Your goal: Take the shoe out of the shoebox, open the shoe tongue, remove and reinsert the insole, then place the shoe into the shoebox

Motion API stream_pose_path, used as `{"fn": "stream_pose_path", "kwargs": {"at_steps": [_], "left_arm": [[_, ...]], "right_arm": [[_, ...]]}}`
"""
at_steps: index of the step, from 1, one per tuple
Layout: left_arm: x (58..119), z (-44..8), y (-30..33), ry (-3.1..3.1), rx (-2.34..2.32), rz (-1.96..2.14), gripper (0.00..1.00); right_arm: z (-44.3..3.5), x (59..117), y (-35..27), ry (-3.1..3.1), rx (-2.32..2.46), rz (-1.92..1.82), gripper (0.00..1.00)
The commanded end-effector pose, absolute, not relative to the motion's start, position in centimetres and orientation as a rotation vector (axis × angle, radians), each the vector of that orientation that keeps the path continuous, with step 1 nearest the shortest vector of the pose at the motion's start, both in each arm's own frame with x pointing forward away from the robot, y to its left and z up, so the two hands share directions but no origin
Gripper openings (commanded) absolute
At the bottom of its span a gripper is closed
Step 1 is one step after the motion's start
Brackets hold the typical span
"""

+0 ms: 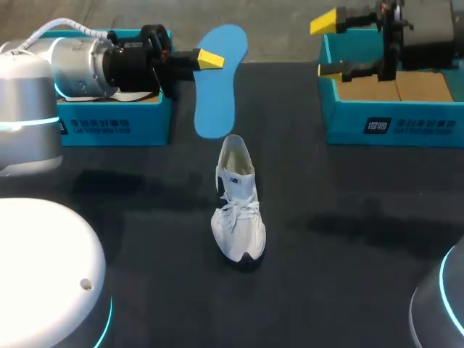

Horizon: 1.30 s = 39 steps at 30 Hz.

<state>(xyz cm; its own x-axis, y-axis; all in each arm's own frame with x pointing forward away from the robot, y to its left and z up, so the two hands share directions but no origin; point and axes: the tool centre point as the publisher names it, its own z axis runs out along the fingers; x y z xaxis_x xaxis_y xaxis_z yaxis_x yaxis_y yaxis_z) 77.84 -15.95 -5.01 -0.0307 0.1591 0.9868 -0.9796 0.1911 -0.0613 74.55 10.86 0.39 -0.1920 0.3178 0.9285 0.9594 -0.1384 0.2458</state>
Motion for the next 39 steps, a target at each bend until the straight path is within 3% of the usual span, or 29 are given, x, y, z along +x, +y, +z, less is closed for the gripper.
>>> {"fn": "stream_pose_path", "kwargs": {"at_steps": [1, 21, 39], "left_arm": [[77.9, -4.9, -16.3, -1.221, 0.934, 1.162, 0.0], [78.2, -5.6, -17.4, -1.218, 0.954, 1.125, 0.0], [78.6, -6.1, -18.4, -1.215, 0.969, 1.101, 0.0]], "right_arm": [[3.2, 74.8, 12.0, -1.702, -1.732, -1.099, 1.0], [7.9, 74.1, 15.7, -2.122, -2.304, -0.51, 1.0], [8.8, 74.2, 20.3, -2.31, -2.378, -0.099, 1.0]]}}
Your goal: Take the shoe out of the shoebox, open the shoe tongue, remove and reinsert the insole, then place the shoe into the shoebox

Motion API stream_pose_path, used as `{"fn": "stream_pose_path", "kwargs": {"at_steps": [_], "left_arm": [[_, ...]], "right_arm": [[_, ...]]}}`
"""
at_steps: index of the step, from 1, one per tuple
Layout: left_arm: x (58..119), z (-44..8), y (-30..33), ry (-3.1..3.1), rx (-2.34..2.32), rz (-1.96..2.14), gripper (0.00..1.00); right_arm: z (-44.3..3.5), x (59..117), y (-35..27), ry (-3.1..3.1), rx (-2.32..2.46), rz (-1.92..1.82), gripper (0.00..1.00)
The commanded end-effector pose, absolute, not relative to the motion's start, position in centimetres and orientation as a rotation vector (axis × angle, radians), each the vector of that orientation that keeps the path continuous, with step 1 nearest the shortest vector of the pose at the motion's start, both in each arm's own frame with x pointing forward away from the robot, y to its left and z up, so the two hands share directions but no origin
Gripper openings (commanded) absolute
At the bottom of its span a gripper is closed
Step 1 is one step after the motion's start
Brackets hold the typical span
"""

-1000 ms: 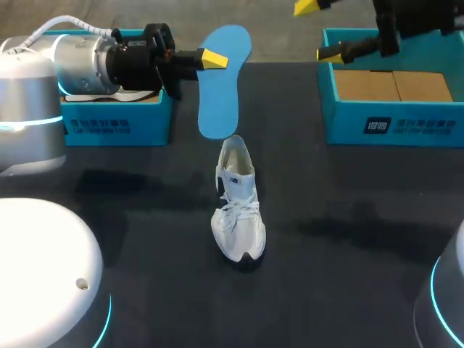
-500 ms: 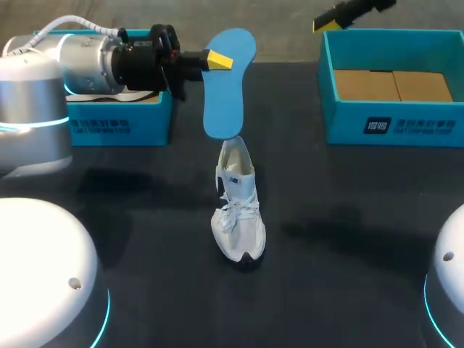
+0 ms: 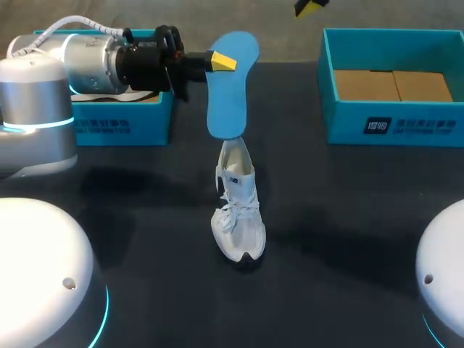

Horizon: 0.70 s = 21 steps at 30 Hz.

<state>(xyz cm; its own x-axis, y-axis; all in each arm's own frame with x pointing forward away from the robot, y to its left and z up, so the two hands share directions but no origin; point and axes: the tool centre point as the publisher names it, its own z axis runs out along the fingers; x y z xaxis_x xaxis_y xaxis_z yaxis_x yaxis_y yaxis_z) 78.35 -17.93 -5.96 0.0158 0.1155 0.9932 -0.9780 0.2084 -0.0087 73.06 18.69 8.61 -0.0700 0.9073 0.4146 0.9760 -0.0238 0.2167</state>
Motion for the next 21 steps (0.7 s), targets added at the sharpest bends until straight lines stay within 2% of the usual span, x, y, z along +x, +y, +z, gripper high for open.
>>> {"fn": "stream_pose_path", "kwargs": {"at_steps": [1, 21], "left_arm": [[78.58, -6.11, -18.41, -1.215, 0.968, 1.101, 0.0], [78.4, -6.26, -19.08, -1.218, 0.971, 1.096, 0.0]], "right_arm": [[8.8, 74.24, 20.56, -2.298, -2.381, -0.081, 1.0], [8.73, 74.62, 21.03, -2.215, -2.386, -0.092, 1.0]]}}
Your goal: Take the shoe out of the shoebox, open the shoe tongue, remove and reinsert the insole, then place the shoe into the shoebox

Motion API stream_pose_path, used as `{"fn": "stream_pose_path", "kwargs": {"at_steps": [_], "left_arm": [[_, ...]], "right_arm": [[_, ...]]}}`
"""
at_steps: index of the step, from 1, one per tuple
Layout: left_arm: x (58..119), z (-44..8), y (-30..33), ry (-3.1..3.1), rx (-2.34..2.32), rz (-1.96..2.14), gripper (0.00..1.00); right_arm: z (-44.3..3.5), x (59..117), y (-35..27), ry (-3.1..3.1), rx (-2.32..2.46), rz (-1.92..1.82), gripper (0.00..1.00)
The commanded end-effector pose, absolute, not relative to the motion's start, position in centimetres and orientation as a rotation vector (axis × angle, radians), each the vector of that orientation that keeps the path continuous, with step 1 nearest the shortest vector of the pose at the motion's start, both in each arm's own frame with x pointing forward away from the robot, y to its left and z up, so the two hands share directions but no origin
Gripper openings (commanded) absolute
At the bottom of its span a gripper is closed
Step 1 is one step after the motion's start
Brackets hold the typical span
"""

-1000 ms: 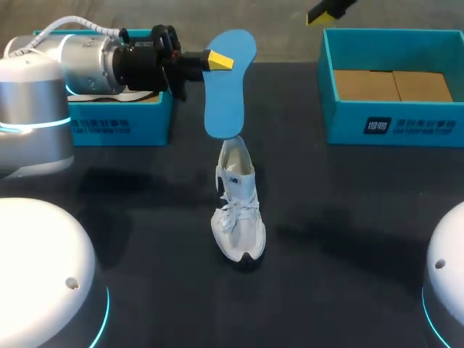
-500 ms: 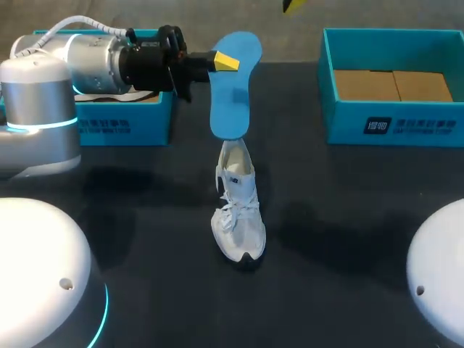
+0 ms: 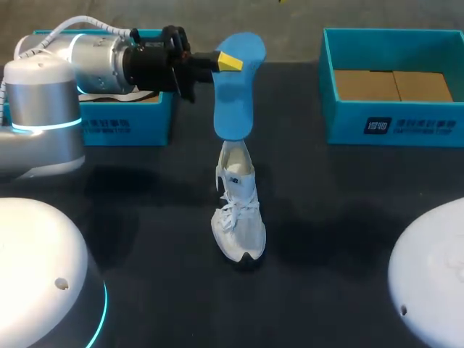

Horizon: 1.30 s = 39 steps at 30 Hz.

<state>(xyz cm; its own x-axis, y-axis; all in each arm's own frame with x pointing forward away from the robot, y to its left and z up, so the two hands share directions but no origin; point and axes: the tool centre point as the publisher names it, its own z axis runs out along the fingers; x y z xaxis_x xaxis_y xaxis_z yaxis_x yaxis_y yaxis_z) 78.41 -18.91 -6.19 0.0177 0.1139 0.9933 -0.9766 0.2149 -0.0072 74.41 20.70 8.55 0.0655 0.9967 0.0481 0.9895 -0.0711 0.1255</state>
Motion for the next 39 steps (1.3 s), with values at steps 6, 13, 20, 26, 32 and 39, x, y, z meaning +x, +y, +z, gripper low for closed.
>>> {"fn": "stream_pose_path", "kwargs": {"at_steps": [6, 13, 20, 26, 32, 39], "left_arm": [[78.4, -6.2, -19.0, -1.219, 0.972, 1.099, 0.0], [78.2, -6.1, -18.6, -1.219, 0.979, 1.106, 0.0], [78.1, -6.0, -18.7, -1.223, 0.978, 1.107, 0.0], [77.9, -6.1, -18.7, -1.223, 0.976, 1.103, 0.0], [77.8, -6.0, -18.6, -1.224, 0.979, 1.106, 0.0], [77.7, -5.9, -18.5, -1.226, 0.982, 1.111, 0.0]], "right_arm": [[8.7, 74.6, 21.0, 2.058, 2.217, 0.085, 1.0], [7.6, 74.7, 21.8, 1.953, 2.334, 0.049, 1.0], [7.6, 74.7, 22.1, 1.945, 2.363, 0.078, 1.0], [7.2, 74.7, 21.5, 2.091, 2.364, 0.282, 1.0], [6.3, 75.0, 19.8, 2.316, 2.351, 0.579, 1.0], [5.1, 75.5, 17.4, 2.379, 2.457, 0.82, 1.0]]}}
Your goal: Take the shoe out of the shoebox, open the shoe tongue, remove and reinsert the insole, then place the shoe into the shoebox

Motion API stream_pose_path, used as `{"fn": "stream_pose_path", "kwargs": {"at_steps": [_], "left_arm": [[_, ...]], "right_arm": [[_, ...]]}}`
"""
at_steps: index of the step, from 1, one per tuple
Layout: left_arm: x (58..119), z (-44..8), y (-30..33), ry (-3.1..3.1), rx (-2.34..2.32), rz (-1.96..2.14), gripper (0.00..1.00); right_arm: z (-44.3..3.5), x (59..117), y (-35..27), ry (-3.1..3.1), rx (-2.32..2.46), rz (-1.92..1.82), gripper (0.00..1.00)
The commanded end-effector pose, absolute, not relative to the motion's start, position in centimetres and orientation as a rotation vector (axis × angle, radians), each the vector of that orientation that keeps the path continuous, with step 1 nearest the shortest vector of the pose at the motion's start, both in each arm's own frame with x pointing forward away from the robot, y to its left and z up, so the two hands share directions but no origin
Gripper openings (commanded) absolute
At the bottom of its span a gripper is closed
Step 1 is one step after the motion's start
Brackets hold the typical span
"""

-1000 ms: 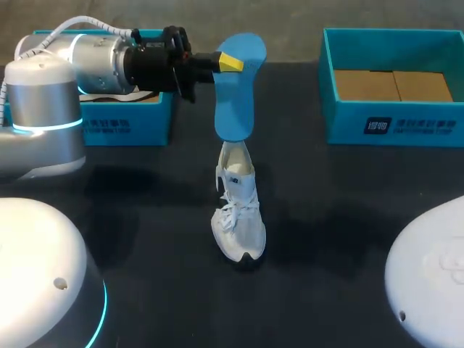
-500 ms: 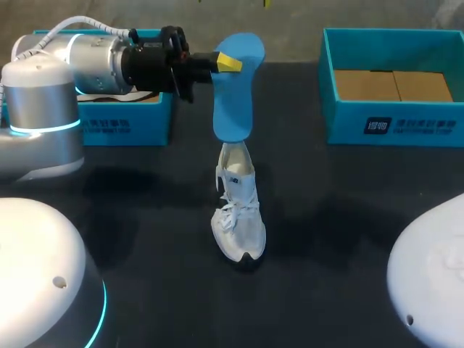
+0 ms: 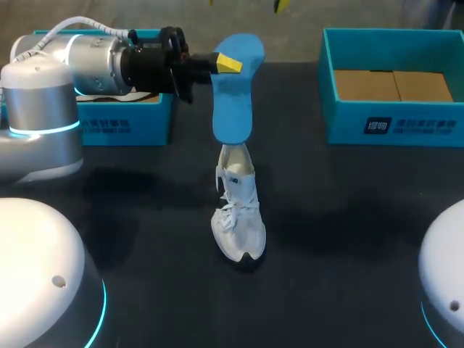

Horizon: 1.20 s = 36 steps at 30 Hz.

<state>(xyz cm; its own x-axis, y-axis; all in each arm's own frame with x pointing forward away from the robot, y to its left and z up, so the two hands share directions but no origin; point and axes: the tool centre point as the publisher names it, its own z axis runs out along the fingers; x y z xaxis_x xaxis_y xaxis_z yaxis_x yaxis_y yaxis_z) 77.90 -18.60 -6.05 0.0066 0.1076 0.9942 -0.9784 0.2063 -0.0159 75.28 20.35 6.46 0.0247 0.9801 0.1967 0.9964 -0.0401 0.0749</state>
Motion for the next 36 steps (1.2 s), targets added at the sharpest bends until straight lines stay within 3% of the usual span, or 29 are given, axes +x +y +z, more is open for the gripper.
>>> {"fn": "stream_pose_path", "kwargs": {"at_steps": [1, 13, 36], "left_arm": [[77.6, -5.9, -18.5, -1.226, 0.983, 1.112, 0.0], [77.5, -6.0, -18.4, -1.227, 0.986, 1.111, 0.0], [77.6, -5.8, -17.9, -1.246, 1.003, 1.124, 0.0]], "right_arm": [[5.0, 75.6, 17.1, -1.846, -1.919, -0.666, 1.0], [3.9, 75.8, 13.7, -1.586, -1.852, -0.868, 1.0], [3.6, 75.9, 13.3, -1.558, -1.871, -0.843, 1.0]]}}
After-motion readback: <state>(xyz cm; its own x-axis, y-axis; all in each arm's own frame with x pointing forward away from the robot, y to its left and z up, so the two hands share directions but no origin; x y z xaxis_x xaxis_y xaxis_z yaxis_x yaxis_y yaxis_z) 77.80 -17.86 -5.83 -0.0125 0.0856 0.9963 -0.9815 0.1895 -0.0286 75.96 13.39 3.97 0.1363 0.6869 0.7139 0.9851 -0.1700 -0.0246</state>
